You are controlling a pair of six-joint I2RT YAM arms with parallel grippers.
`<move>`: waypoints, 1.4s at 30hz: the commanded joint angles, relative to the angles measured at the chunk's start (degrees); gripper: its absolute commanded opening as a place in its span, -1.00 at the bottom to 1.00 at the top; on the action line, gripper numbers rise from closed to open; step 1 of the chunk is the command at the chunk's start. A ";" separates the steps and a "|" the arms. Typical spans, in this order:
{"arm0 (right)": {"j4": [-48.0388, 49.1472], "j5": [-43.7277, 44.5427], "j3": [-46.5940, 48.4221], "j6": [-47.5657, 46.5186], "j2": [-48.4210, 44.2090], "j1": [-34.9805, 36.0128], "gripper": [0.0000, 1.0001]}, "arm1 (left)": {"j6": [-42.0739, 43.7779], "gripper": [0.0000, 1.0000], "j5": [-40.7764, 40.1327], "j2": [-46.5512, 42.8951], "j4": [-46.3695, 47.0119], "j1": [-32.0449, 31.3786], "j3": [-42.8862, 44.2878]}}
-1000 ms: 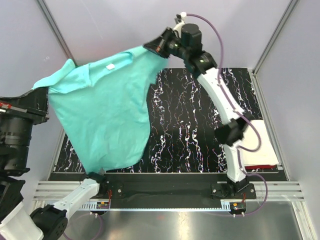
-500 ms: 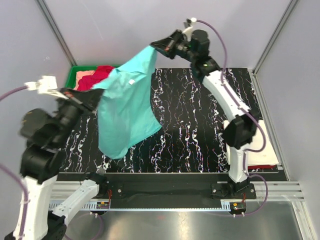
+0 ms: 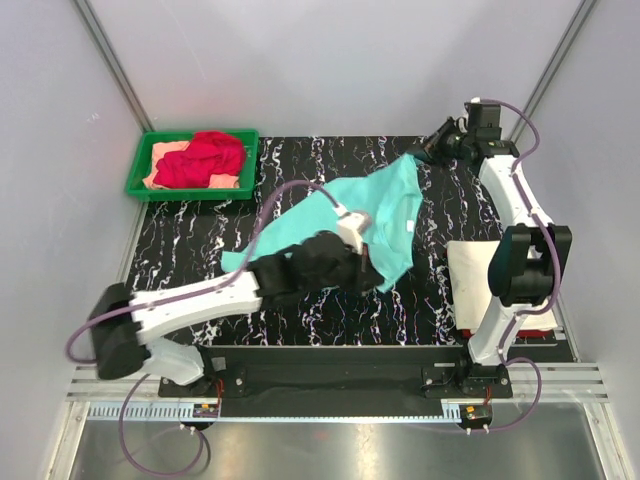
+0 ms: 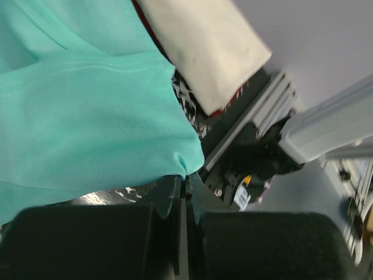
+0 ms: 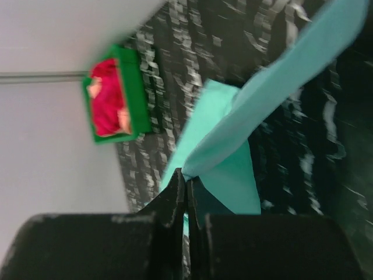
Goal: Fold and stack the t-shirts
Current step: Flatten the tshirt out
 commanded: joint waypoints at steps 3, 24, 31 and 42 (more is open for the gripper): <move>-21.48 6.14 2.23 -18.50 3.56 -3.30 -0.71 | 2.63 0.00 16.63 12.16 8.60 -2.20 9.86; -25.19 17.05 -37.46 -19.04 -26.93 11.73 0.35 | 3.69 0.43 13.30 -13.58 -30.42 54.74 -7.33; -26.43 20.32 -47.41 -13.61 -38.00 11.55 0.09 | 7.38 0.03 12.88 -5.66 -28.50 61.43 -8.30; -28.01 19.61 -48.74 -12.09 -41.88 11.20 0.03 | 15.99 0.10 8.49 8.31 -27.97 61.70 -4.61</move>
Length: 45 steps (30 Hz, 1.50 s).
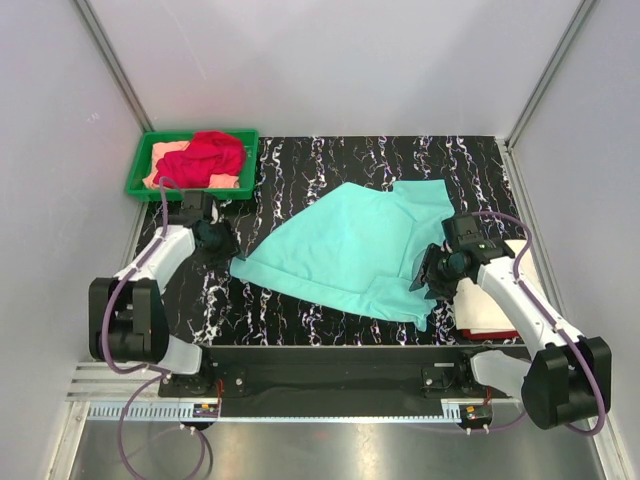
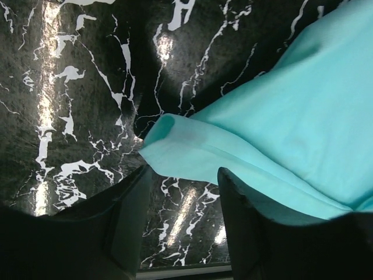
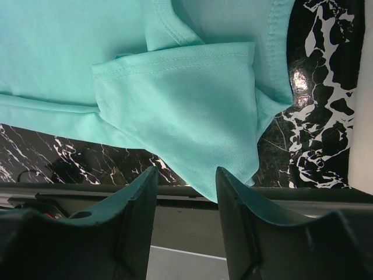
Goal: Fold and stack the t-shirts
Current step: Flatten the tshirt out
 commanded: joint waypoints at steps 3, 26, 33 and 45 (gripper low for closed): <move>-0.56 1.03 2.69 -0.25 -1.47 -0.86 0.02 | 6.32 0.11 -3.41 3.23 2.27 0.13 3.59; -1.70 2.26 1.11 2.02 0.82 -7.81 -0.13 | 10.11 -0.34 0.71 9.48 6.23 0.22 6.05; -0.74 0.95 0.33 5.72 6.79 -10.09 -0.12 | 10.28 -0.31 1.77 10.27 6.23 0.22 4.47; 5.94 -0.11 -0.20 6.43 13.21 -10.89 -0.12 | 11.42 -0.32 2.21 10.36 4.47 0.22 4.82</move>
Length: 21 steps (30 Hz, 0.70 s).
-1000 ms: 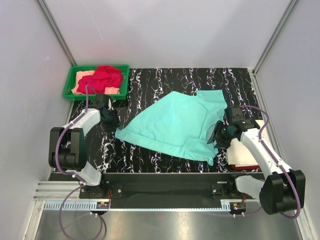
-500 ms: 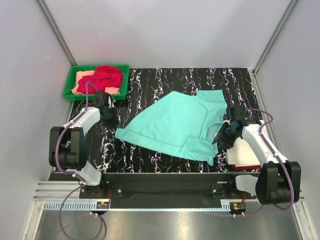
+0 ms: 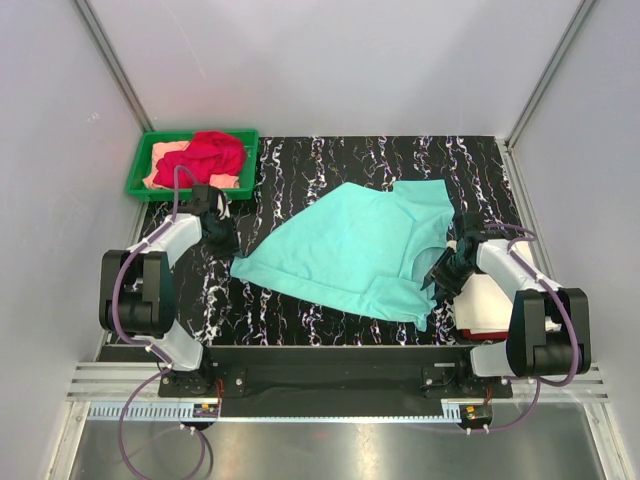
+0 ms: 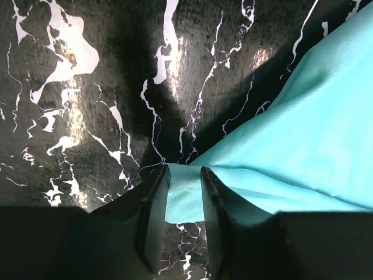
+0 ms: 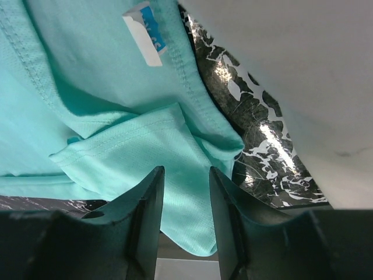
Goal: Fold and stack the t-shirts
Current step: Flatten the tshirt out
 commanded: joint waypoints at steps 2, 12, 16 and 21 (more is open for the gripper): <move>2.27 0.04 0.49 1.07 -0.38 -0.57 -0.12 | 1.59 -0.31 0.61 -0.42 -0.10 0.22 0.25; 4.64 2.15 0.49 1.43 3.57 -1.01 -0.18 | 1.32 -0.92 -1.31 0.63 0.34 0.22 -0.01; 7.10 2.51 0.32 0.55 4.89 -1.10 -0.23 | 1.76 -1.00 -1.41 0.02 -0.10 0.22 0.07; 9.57 1.54 0.49 0.02 7.52 -1.19 -0.28 | 1.59 -1.00 -1.14 -0.51 -0.54 0.22 0.25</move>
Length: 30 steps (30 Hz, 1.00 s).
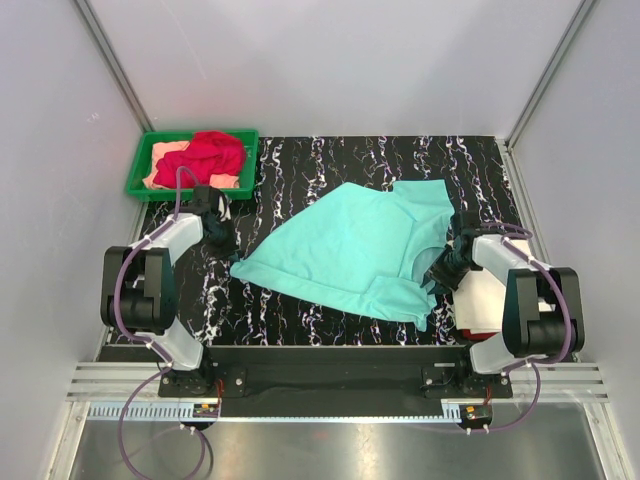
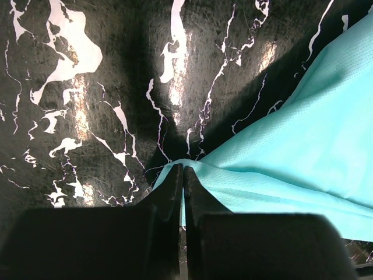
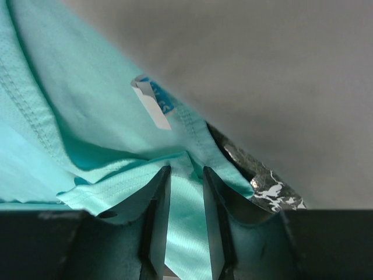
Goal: Fold and stack the t-shirts
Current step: Flatten the tshirt out
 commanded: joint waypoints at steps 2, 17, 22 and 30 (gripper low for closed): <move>3.21 0.71 0.76 -0.88 2.02 -0.31 -0.29 | 0.47 -1.00 -0.73 -1.97 -0.32 0.22 0.27; 3.30 0.27 1.72 -3.16 -0.34 -0.31 -1.00 | -0.58 -1.00 0.50 -3.73 -0.93 0.22 0.89; -3.72 -0.69 6.37 -3.34 -4.99 -0.40 -1.00 | -2.68 -1.00 -0.73 -7.33 -1.90 0.30 1.41; -8.48 1.23 28.20 -2.81 -10.82 -0.40 -1.00 | -8.22 -1.00 -3.19 -18.31 -4.28 1.89 7.64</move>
